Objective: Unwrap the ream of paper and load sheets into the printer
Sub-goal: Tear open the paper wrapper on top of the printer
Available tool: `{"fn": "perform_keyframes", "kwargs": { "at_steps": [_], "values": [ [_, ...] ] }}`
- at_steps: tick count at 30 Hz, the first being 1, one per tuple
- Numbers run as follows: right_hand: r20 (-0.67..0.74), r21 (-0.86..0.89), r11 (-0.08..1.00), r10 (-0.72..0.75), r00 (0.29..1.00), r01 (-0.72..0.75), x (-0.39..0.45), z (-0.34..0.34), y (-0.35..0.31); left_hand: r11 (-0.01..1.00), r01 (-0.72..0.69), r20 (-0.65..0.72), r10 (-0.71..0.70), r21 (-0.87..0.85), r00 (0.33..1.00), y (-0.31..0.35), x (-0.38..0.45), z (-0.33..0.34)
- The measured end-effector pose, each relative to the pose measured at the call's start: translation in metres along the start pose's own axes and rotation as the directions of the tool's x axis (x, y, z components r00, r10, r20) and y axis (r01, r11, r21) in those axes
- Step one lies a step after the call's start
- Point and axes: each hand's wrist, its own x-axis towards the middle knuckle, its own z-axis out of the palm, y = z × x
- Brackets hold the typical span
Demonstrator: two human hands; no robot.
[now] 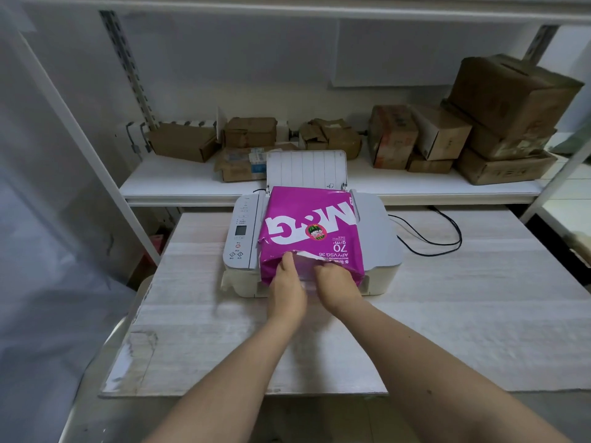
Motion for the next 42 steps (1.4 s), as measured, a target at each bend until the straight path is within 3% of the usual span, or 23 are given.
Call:
{"fn": "perform_keyframes", "kwargs": {
  "at_steps": [6,10,20,30,36,40,42],
  "values": [
    [0.078,-0.399,0.903,-0.141,0.987,0.161,0.009,-0.011,0.002,0.999,-0.049,0.056,0.049,0.007,0.997,-0.008,0.0,-0.004],
    [0.127,-0.515,0.825,-0.196,0.972,0.233,0.018,-0.015,0.006,0.999,-0.049,0.065,0.048,0.012,0.997,-0.011,0.003,-0.004],
    [0.187,-0.565,0.718,-0.369,0.91,0.407,0.026,-0.016,0.02,0.998,-0.049,0.063,0.048,0.024,0.997,-0.012,0.014,0.002],
    [0.231,-0.63,0.618,-0.43,0.873,0.471,0.024,-0.012,0.013,0.999,-0.024,0.081,0.021,0.033,0.996,-0.01,0.013,0.003],
    [0.214,-0.634,0.636,-0.401,0.891,0.439,0.018,-0.008,0.001,1.0,-0.001,0.109,-0.002,0.028,0.994,-0.011,0.008,0.0],
    [0.064,-0.471,0.842,-0.266,0.962,0.264,0.016,-0.005,0.001,0.995,-0.033,0.05,0.029,0.091,0.998,-0.014,0.008,-0.002],
    [0.016,-0.43,0.882,-0.206,0.978,0.192,0.013,-0.003,-0.002,0.994,-0.042,0.026,0.04,0.102,0.999,-0.014,0.006,-0.002]
  ]
}}
